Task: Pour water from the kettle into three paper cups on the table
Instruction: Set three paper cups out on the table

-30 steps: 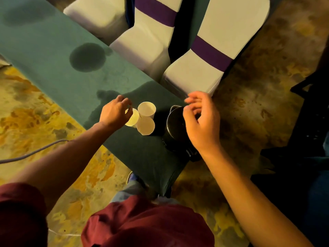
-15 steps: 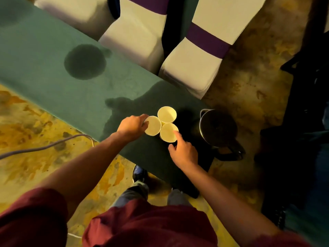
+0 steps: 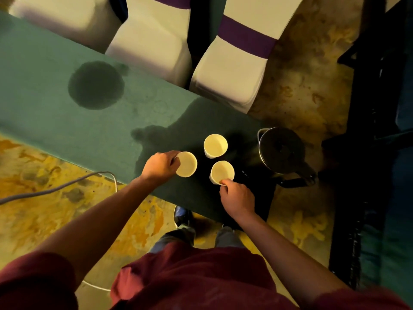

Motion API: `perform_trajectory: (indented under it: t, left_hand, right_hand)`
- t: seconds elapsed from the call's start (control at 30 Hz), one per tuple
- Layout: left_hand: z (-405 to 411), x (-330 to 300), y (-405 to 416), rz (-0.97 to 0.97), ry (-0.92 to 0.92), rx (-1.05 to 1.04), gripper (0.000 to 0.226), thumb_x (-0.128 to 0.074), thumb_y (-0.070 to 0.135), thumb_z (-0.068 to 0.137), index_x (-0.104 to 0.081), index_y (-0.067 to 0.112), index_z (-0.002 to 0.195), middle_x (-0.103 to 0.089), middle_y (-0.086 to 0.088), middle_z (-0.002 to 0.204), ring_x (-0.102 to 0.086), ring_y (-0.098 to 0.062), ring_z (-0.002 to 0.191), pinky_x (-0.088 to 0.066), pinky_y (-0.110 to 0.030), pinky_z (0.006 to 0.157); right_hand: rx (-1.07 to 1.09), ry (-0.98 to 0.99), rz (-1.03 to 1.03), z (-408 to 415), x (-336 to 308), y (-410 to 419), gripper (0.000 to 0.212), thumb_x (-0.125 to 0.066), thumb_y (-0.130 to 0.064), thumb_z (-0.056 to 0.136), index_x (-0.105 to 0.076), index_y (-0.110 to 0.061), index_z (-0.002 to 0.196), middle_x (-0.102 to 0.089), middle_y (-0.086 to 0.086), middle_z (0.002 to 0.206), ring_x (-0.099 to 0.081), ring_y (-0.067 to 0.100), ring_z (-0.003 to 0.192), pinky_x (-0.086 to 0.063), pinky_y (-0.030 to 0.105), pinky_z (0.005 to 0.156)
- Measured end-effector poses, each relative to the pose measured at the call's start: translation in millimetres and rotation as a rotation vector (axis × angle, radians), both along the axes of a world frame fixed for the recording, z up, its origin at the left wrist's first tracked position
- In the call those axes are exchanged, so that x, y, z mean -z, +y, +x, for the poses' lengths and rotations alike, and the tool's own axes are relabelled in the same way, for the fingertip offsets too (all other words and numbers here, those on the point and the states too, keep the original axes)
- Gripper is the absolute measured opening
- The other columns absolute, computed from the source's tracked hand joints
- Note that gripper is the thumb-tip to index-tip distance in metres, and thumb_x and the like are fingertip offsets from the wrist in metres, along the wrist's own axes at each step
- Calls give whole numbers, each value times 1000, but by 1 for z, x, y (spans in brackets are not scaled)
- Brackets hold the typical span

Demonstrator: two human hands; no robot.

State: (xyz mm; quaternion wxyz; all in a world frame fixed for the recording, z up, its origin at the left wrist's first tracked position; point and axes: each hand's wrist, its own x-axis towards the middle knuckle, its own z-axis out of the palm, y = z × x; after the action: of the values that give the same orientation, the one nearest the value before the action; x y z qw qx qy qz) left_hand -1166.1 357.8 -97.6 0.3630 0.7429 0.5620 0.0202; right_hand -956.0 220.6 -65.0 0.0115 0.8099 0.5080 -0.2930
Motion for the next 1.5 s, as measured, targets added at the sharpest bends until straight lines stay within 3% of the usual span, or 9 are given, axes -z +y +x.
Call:
perform_trajectory:
  t: [0.27, 0.57, 0.7, 0.9, 1.0, 1.1, 1.27, 1.33, 1.5]
  left_hand:
    - [6, 1, 2, -19, -3, 32, 32, -51, 30, 97, -64, 21, 125, -75, -12, 96, -73, -31, 79, -61, -44, 74]
    - [0, -8, 10, 145, 80, 3, 46, -47, 53, 97, -57, 23, 131, -76, -11, 92, -71, -36, 89, -52, -38, 69]
    - [0, -23, 15, 222, 64, -76, 36, -46, 44, 101, -55, 17, 123, -73, -16, 89, -69, -39, 79, -41, -34, 63]
    - [29, -47, 12, 315, -37, -34, 22, -52, 31, 98, -58, 15, 112, -71, -14, 79, -66, -39, 69, -41, -34, 58]
    - [48, -52, 6, 280, -70, -50, 23, -53, 31, 98, -62, 13, 108, -72, -12, 84, -61, -28, 65, -40, -31, 59]
    - [57, -53, -1, 254, -82, -36, 22, -53, 32, 98, -63, 15, 106, -72, -9, 88, -64, -27, 70, -46, -32, 60]
    - [62, -54, -27, 220, -73, 13, 19, -53, 34, 97, -62, 18, 103, -65, -2, 75, -60, -23, 64, -42, -31, 57]
    - [62, -52, -38, 201, -63, 26, 18, -53, 36, 97, -62, 21, 102, -68, -3, 76, -66, -26, 68, -47, -33, 58]
    - [66, -52, -55, 173, 9, -38, 20, -53, 38, 96, -64, 22, 99, -63, -1, 74, -62, -28, 71, -42, -31, 60]
  right_hand:
    - [44, 121, -17, -2, 1, -6, 33, -49, -29, 100, -68, -22, 126, -74, 3, 104, -68, 21, 94, -50, 31, 69]
    - [-56, 149, 24, 3, -11, -16, 54, -51, -23, 94, -47, -33, 148, -68, 3, 119, -64, 25, 104, -57, 42, 80]
    - [-87, 109, 83, 10, -18, -26, 61, -54, -20, 93, -41, -34, 151, -58, 0, 134, -61, 22, 112, -57, 40, 82]
    - [-36, 65, 269, 19, -42, -30, 55, -57, -24, 96, -44, -23, 150, -50, 0, 148, -53, 20, 133, -52, 36, 96]
    - [8, 63, 371, 27, -59, -27, 51, -58, -25, 96, -49, -19, 146, -55, 2, 145, -58, 20, 127, -51, 33, 91]
    - [74, 51, 524, 39, -77, -24, 44, -62, -23, 92, -59, -17, 135, -65, 2, 128, -67, 17, 103, -52, 29, 78]
    - [225, -20, 725, 84, -112, -12, 29, -66, -19, 88, -68, -18, 117, -72, -4, 99, -65, 13, 76, -57, 39, 72]
    - [304, -75, 753, 104, -120, -5, 28, -66, -21, 88, -67, -20, 116, -71, -4, 101, -66, 15, 83, -56, 40, 75]
    - [341, -47, 550, 132, -120, 17, 49, -64, -36, 90, -56, -18, 135, -57, 7, 137, -53, 27, 128, -44, 42, 102]
